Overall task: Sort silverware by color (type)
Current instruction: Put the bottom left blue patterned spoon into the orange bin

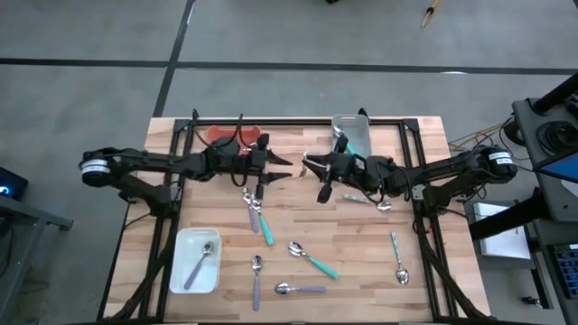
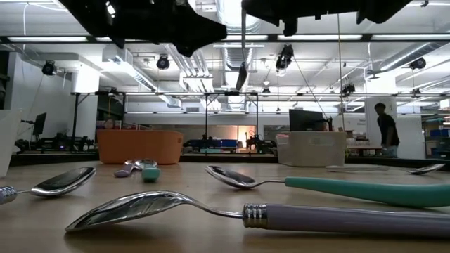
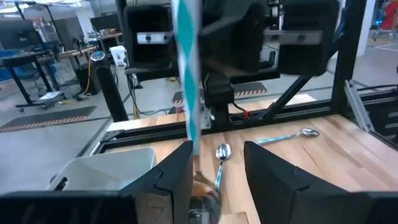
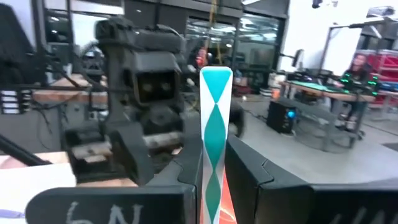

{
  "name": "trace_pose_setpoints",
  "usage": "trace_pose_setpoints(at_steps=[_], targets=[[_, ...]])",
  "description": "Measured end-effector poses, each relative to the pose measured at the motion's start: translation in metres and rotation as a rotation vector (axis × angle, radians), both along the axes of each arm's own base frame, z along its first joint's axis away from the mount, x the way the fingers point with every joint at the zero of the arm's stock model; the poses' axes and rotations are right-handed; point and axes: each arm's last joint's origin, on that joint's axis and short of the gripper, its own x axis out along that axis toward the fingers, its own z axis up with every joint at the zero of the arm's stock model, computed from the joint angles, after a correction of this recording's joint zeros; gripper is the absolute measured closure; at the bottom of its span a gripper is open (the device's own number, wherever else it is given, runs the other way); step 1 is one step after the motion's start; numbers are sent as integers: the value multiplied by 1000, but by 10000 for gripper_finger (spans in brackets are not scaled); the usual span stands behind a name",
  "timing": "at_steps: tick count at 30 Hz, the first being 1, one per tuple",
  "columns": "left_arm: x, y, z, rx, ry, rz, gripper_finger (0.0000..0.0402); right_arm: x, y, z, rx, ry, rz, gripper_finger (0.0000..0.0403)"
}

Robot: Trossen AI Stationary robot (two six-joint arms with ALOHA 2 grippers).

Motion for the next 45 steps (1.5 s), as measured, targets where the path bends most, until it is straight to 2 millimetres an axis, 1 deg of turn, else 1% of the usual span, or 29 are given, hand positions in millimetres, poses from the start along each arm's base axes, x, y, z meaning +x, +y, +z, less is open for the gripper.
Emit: trace_pose_setpoints(at_steps=[4, 6, 9, 11, 13, 15, 18, 19, 22, 24, 29, 32, 35, 40, 45], targets=[[17, 4, -10, -45, -37, 2, 278, 2, 1, 0, -9, -27, 18, 364], [27, 6, -12, -62, -51, 3, 278, 6, 1, -3, -25, -27, 17, 364], [42, 9, -19, -88, -27, 4, 279, 11, 1, -10, -43, -14, 14, 364], [48, 10, -21, -119, -14, 3, 283, 14, 1, -12, -56, -24, 11, 364], [51, 9, -20, -122, -24, -1, 296, 15, 0, -14, -64, -26, 6, 364], [50, 8, -21, -124, -21, 2, 324, 16, 0, -15, -66, -33, 5, 364], [46, 8, -19, -124, -21, 25, 383, 16, 0, -14, -73, -35, 2, 364], [45, 8, -17, -119, -23, 25, 390, 16, 0, -14, -70, -42, 0, 364], [42, 6, -16, -114, 1, 28, 395, 16, 0, -14, -59, -38, 4, 363], [41, 5, -16, -116, 25, 30, 397, 16, 0, -15, -40, -34, 8, 355], [34, 6, -14, -108, 91, 86, 399, 15, -2, -16, 7, -28, 0, 319], [28, 5, -13, -65, 150, 91, 400, 14, -2, -18, 49, -3, -9, 298], [21, 5, -14, -15, 234, 144, 400, 11, -3, -19, 100, 46, -32, 287], [9, 6, -20, 38, 385, 241, 400, -1, -3, -13, 200, 94, -31, 284], [3, 6, -26, 51, 487, 257, 400, -17, -4, -9, 287, 166, -38, 283]])
